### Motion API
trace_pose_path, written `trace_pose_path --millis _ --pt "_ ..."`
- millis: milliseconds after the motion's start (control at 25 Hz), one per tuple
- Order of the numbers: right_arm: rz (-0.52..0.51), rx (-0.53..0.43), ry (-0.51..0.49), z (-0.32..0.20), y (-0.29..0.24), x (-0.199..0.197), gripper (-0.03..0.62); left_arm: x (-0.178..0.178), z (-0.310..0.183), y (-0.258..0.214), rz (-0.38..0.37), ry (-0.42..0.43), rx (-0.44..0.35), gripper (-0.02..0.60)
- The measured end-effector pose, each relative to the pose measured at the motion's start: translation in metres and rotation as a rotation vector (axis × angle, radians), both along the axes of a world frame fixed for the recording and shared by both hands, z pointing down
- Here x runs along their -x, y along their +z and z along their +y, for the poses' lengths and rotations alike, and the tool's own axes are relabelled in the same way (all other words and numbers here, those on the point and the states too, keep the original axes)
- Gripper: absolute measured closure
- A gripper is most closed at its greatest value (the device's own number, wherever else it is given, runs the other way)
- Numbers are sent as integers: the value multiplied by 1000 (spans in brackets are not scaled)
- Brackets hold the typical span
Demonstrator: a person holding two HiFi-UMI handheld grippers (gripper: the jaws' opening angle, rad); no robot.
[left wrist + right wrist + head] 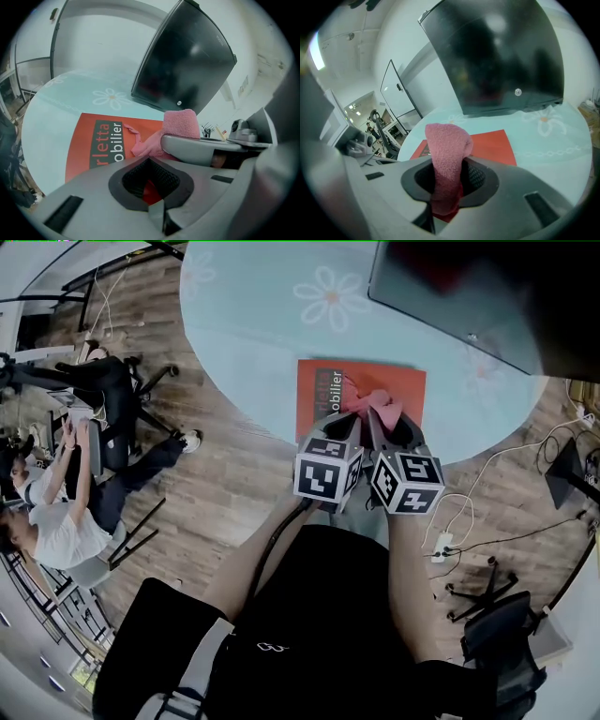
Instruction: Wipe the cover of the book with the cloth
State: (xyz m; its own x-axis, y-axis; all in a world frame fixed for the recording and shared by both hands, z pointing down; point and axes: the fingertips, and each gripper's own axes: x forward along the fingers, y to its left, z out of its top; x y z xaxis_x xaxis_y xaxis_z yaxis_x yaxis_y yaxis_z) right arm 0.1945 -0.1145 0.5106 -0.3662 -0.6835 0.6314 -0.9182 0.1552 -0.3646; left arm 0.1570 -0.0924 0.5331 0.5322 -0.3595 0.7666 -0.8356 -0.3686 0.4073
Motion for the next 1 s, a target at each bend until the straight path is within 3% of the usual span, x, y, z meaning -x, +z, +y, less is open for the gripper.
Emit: trace_pose_path --millis 640,1000 --pt "-4 7 44 6 0 -65 498 -62 -1 -2 4 44 -14 572" --pt "6 16 5 8 1 -100 497 -97 3 -3 2 17 -14 572"
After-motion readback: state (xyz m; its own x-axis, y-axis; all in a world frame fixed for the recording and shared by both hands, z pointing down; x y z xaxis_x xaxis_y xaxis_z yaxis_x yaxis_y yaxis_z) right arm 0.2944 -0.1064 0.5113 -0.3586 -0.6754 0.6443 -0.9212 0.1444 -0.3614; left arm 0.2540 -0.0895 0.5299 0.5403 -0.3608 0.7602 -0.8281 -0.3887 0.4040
